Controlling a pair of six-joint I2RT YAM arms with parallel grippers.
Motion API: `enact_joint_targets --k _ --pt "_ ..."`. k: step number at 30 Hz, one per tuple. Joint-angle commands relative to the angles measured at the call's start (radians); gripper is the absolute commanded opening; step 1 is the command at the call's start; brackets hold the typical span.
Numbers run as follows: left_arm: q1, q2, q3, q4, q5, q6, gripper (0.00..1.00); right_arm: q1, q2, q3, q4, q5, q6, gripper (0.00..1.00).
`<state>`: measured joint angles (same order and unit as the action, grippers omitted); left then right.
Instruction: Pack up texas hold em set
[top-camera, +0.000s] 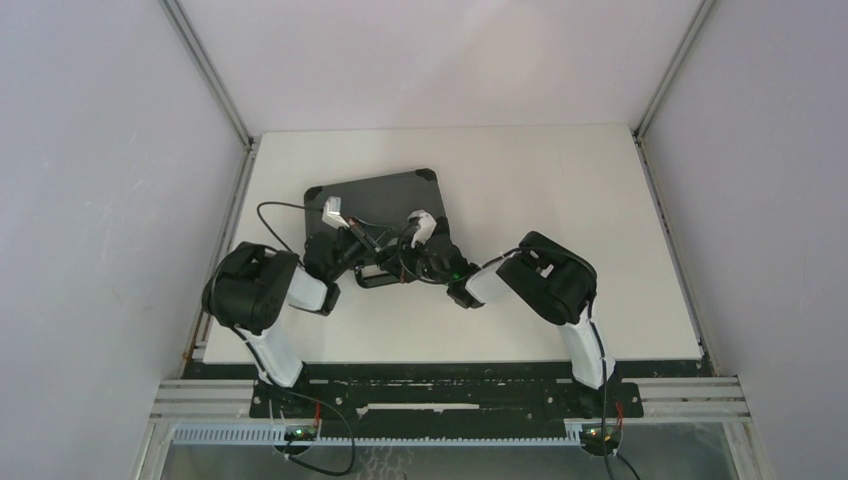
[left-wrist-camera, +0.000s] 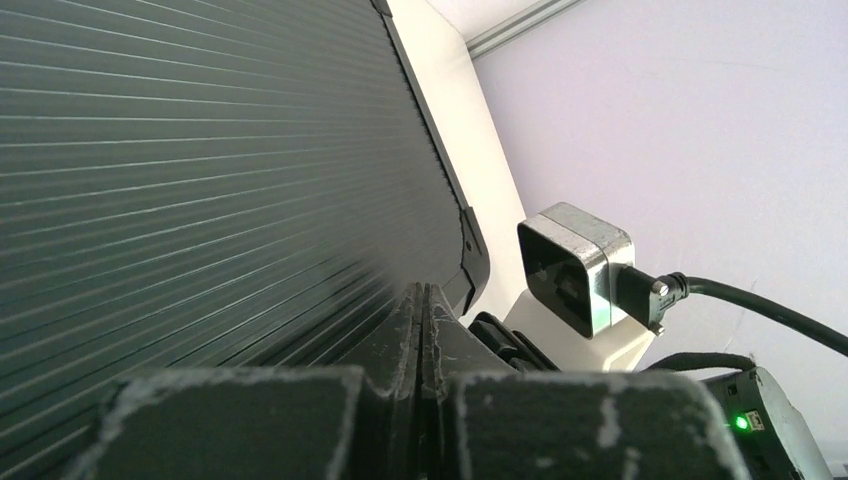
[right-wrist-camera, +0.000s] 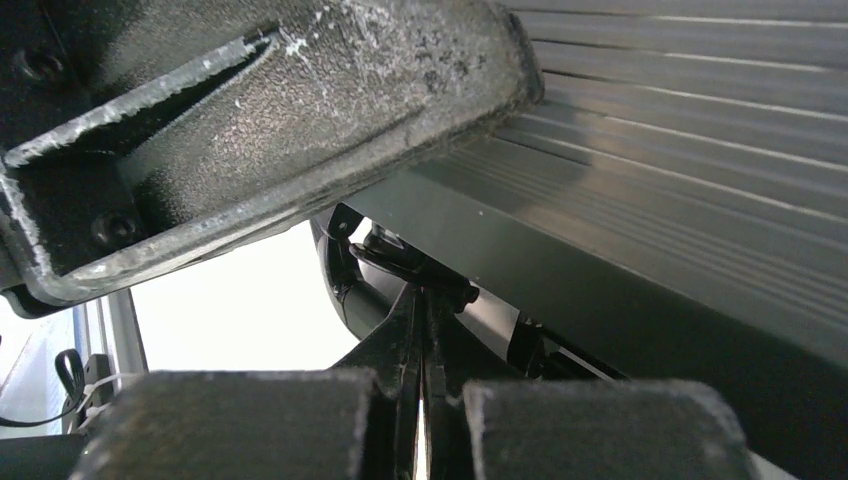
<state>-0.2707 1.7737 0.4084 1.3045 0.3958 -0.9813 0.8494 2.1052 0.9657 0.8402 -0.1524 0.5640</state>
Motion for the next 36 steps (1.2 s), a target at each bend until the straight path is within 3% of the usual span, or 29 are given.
enact_joint_targets --k 1,17,25,29,36 --pt "0.059 0.071 -0.056 -0.306 -0.116 0.085 0.00 0.022 -0.035 0.023 0.037 0.057 -0.022 0.00" --pt "0.067 0.066 -0.063 -0.300 -0.122 0.092 0.00 0.114 -0.080 -0.075 0.066 0.075 -0.014 0.00" --pt "0.069 0.070 -0.065 -0.300 -0.118 0.097 0.00 0.042 -0.049 -0.055 0.067 0.081 -0.038 0.00" --pt "0.069 0.078 -0.063 -0.294 -0.116 0.094 0.00 0.033 -0.076 -0.092 0.062 0.060 -0.006 0.00" --pt "0.070 0.084 -0.068 -0.265 -0.109 0.079 0.00 0.127 -0.109 -0.247 0.142 0.138 0.128 0.00"
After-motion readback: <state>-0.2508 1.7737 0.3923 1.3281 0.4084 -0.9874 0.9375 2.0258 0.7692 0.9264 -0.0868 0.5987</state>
